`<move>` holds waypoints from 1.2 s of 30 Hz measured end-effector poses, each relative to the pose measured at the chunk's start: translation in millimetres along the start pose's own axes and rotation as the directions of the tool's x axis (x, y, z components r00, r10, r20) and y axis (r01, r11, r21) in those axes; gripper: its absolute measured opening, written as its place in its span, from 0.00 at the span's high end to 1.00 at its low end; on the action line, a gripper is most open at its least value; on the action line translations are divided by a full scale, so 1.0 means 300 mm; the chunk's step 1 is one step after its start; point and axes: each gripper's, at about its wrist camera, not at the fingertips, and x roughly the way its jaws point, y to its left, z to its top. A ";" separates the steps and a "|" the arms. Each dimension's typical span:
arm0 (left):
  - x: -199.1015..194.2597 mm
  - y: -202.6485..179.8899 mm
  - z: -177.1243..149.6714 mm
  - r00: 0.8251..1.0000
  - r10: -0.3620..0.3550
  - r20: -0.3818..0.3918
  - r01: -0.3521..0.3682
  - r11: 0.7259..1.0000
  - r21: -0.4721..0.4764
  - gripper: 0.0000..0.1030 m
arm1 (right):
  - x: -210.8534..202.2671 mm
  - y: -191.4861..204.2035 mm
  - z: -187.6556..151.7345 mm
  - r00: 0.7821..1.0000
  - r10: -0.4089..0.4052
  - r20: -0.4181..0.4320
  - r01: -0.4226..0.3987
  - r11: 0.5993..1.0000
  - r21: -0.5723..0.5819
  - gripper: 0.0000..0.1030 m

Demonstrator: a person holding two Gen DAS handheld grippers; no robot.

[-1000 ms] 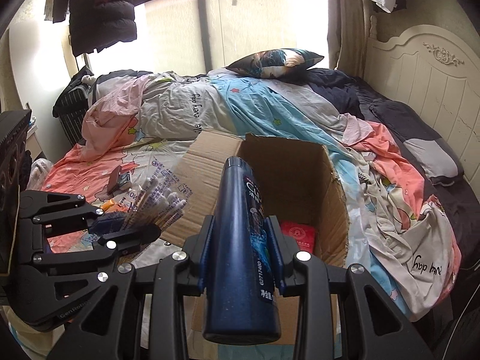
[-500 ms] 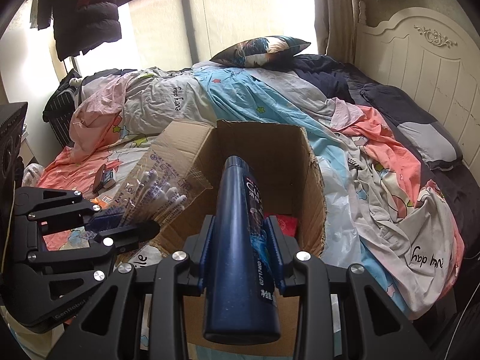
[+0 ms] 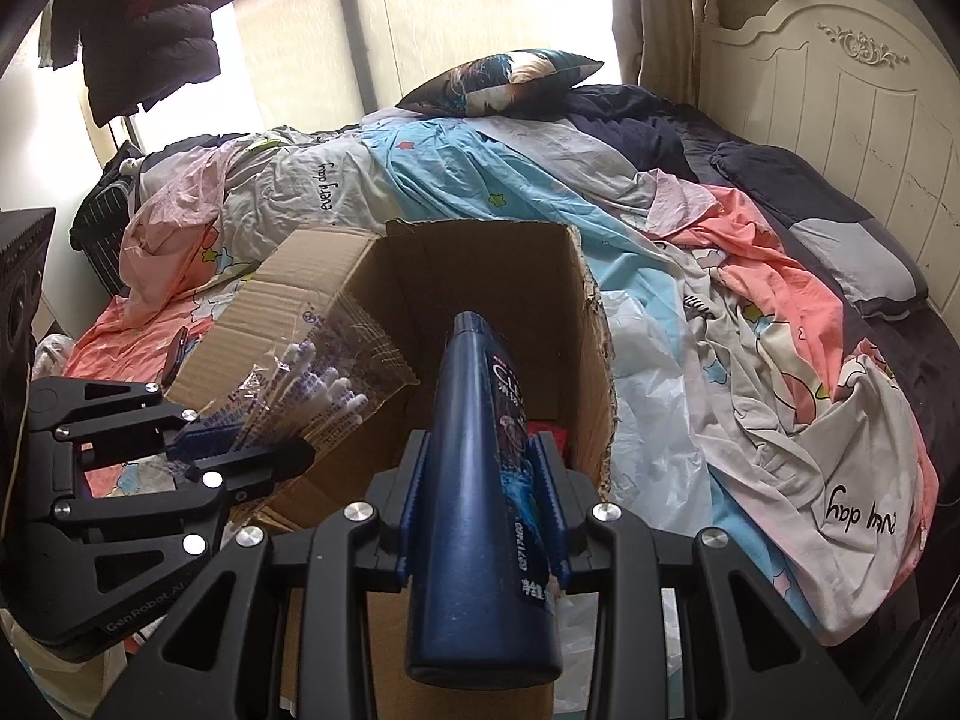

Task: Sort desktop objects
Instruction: 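Carry the swab bag and shampoo bottle over the cardboard box with both tools, then open the right tool to drop the shampoo bottle into the cardboard box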

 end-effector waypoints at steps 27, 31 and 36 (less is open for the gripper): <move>0.044 0.062 0.028 0.999 -0.031 -0.008 0.031 0.999 -0.020 0.89 | 0.101 -0.011 0.036 1.000 0.005 -0.006 -0.005 1.000 0.028 0.69; 0.045 0.071 0.029 0.999 -0.033 -0.004 0.033 0.999 -0.025 0.89 | 0.088 0.003 0.038 1.000 -0.009 0.005 0.009 1.000 0.015 0.63; 0.049 0.069 0.030 0.999 -0.036 -0.007 0.036 0.999 -0.024 0.89 | 0.084 0.023 0.036 1.000 -0.012 0.002 0.012 1.000 -0.003 0.60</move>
